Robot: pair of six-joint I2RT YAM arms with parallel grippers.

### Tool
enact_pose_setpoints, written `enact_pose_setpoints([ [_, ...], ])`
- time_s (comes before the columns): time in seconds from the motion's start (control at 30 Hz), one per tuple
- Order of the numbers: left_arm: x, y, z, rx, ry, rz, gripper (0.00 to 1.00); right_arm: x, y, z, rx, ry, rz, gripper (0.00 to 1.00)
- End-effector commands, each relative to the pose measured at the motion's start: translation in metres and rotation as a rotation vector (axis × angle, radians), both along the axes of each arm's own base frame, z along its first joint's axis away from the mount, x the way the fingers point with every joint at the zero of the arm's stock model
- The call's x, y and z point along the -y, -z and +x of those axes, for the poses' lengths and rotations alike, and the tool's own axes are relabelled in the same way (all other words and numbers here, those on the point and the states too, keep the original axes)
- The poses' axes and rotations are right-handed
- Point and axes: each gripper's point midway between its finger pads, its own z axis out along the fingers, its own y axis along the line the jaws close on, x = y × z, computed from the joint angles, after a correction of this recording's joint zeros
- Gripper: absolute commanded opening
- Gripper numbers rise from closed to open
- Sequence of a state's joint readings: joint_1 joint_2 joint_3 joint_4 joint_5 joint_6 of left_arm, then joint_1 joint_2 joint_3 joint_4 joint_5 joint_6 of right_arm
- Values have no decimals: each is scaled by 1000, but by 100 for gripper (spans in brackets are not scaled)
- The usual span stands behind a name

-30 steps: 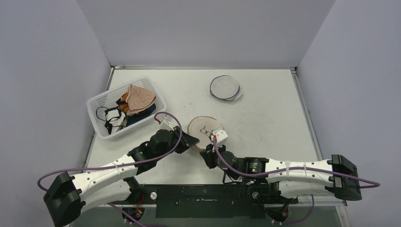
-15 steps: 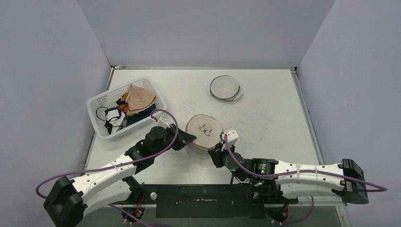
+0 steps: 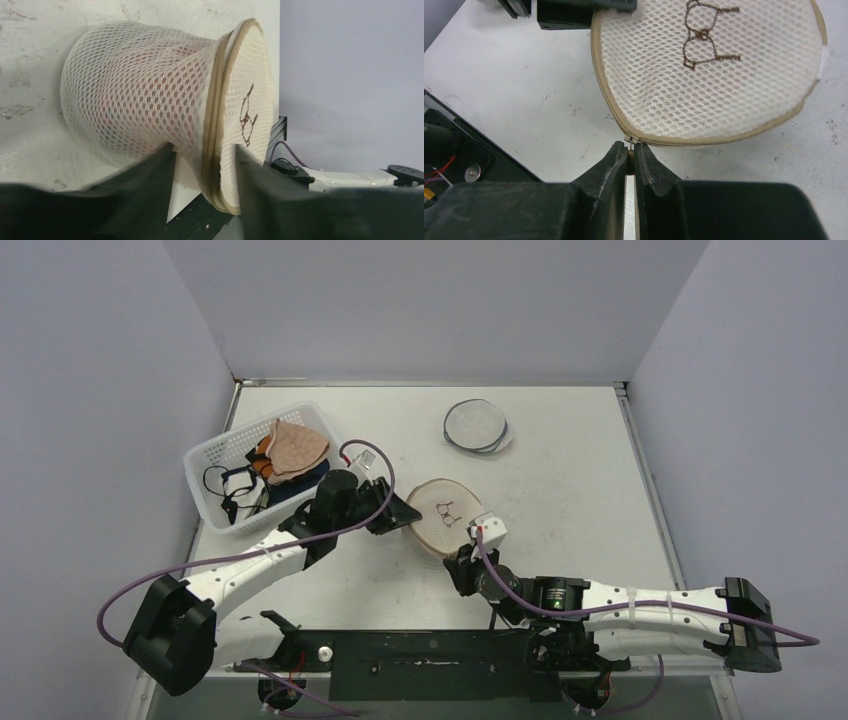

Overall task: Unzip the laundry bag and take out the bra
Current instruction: Unzip the laundry bag at the center of the board.

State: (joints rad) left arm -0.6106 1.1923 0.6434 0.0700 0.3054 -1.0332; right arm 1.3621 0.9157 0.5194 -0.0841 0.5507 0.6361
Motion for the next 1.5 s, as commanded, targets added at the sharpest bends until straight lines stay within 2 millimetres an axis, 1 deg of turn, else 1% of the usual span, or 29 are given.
enact_pose_setpoints([
  [0.0, 3, -26, 3, 83, 59, -3, 65, -7, -15, 5, 25, 4, 28, 5],
  [0.07, -6, -29, -2, 83, 22, -5, 81, -10, -19, 5, 27, 0, 37, 5],
  [0.1, -11, -32, -5, 91, 4, -11, 92, -11, -20, 5, 28, -2, 39, 5],
  [0.13, -16, -32, -12, 86, 0, -7, 98, -14, -21, 4, 28, -9, 43, 5],
  [0.27, -36, -28, -35, 91, -9, 33, 96, -25, -29, 5, 24, -29, 56, 5],
  [0.3, -37, -27, -41, 81, -12, 19, 96, -29, -32, 5, 24, -36, 64, 5],
  [0.33, -36, -27, -46, 71, -15, -3, 96, -32, -34, 5, 25, -43, 67, 5],
  [0.4, -26, -32, -55, 70, -15, -67, 96, -37, -32, 6, 19, -49, 55, 5],
  [0.43, -22, -34, -57, 73, -22, -88, 96, -41, -35, 7, 22, -52, 70, 5],
  [0.5, -13, -34, -59, 72, -40, -100, 97, -47, -36, 7, 18, -58, 79, 5],
  [0.53, -11, -36, -54, 79, -64, -109, 99, -49, -37, 7, 16, -60, 80, 5],
  [0.67, 0, -41, -43, 75, -97, -164, 83, -50, -43, 7, 11, -53, 101, 5],
  [0.83, 2, -43, -28, 76, -146, -154, 66, -48, -54, 9, -5, -31, 143, 5],
  [0.93, 2, -41, -20, 73, -176, -159, 57, -46, -53, 8, -20, -28, 129, 5],
  [1.07, 2, -37, -14, 62, -195, -161, 43, -42, -54, 9, -33, -12, 135, 5],
  [1.13, 2, -36, -13, 60, -199, -161, 33, -39, -55, 10, -40, 3, 136, 5],
  [1.33, -2, -33, -11, 55, -212, -151, 12, -31, -53, 14, -48, 45, 120, 5],
  [1.47, -6, -27, -8, 44, -227, -133, 3, -26, -49, 15, -50, 60, 102, 5],
])
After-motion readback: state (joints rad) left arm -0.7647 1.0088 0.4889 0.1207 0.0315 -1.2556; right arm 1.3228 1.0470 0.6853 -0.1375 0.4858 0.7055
